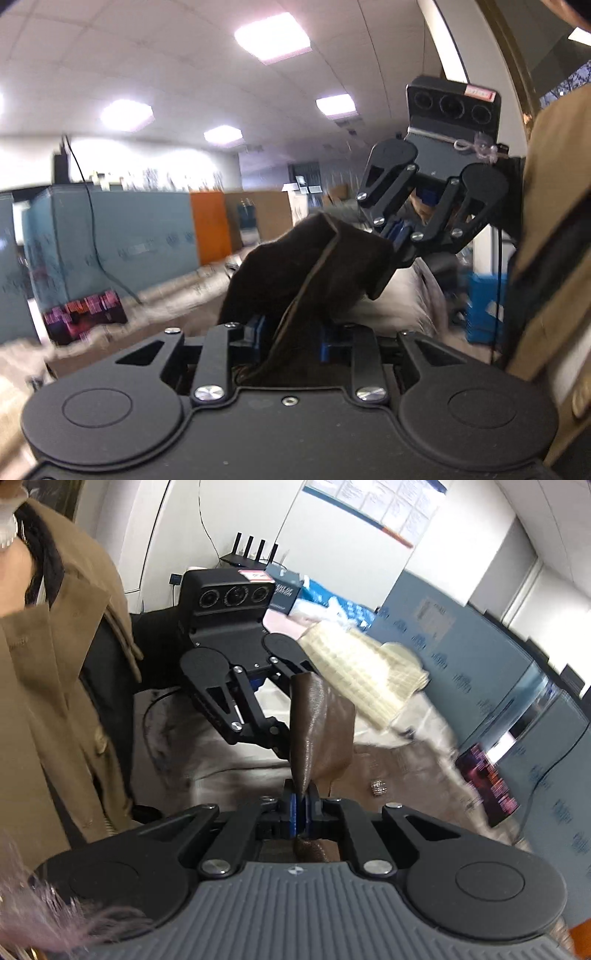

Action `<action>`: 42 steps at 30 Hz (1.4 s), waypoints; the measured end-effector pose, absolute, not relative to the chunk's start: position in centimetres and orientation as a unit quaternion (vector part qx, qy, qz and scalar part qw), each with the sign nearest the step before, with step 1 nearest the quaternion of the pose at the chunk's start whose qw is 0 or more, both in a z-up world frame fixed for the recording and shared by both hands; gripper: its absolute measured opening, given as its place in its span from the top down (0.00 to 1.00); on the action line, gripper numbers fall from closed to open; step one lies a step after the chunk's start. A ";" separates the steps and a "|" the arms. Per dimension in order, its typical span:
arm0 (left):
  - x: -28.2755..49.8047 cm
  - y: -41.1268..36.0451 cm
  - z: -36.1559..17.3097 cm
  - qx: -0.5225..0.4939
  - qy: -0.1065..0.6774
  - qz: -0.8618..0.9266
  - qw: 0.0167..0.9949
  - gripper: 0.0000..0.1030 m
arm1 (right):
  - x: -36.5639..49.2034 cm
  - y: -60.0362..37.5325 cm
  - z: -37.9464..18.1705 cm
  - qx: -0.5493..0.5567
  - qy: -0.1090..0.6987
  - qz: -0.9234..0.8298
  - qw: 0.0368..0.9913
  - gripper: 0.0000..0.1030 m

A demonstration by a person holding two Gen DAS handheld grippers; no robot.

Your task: Fold clothes

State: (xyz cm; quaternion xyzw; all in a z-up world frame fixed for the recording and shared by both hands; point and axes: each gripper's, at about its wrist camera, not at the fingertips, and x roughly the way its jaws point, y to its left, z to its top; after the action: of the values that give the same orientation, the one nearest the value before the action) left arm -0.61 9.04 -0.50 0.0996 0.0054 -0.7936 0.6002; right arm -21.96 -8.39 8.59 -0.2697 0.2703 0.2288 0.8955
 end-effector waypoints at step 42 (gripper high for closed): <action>14.1 -8.1 -2.0 0.115 0.237 -0.444 0.857 0.90 | -13.8 -40.7 -0.9 0.167 0.281 -0.221 0.919 0.84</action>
State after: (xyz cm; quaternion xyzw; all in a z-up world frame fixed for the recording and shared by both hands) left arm 14.11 -8.14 -1.97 0.1146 0.2370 -0.4438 0.8566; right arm -13.78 -40.68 -0.85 0.1675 0.2809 -0.2210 0.9188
